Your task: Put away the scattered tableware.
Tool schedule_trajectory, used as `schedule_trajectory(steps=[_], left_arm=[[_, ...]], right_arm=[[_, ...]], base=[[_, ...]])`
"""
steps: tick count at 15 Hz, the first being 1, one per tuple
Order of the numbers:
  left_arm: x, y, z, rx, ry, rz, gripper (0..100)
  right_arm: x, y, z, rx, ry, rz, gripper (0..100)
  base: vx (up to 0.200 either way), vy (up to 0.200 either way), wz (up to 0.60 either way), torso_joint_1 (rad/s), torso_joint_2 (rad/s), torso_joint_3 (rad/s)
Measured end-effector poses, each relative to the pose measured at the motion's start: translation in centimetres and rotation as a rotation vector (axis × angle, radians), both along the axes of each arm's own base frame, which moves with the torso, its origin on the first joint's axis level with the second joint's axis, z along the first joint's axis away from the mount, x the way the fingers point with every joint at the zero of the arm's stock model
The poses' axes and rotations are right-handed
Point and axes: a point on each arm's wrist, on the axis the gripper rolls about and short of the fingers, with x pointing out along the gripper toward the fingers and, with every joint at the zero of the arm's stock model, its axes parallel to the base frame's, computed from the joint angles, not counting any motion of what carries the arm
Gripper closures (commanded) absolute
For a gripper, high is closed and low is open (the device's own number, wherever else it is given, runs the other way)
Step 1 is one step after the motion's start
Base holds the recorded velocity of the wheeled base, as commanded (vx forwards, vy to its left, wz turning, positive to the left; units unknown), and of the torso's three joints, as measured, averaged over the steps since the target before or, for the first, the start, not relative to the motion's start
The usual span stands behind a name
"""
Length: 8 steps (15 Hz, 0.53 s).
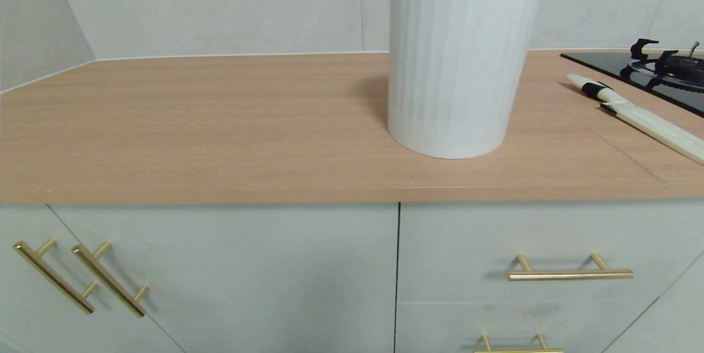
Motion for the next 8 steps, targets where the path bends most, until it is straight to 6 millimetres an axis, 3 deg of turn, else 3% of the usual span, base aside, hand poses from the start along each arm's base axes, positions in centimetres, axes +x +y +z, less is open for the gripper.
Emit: schedule_trajectory(steps=[8], left_arm=[[0.00,0.00,0.00,-0.001,0.000,0.001,0]], right_arm=[[0.00,0.00,0.00,0.000,0.000,0.000,0]], base=[[0.000,0.000,0.00,0.000,0.00,0.000]])
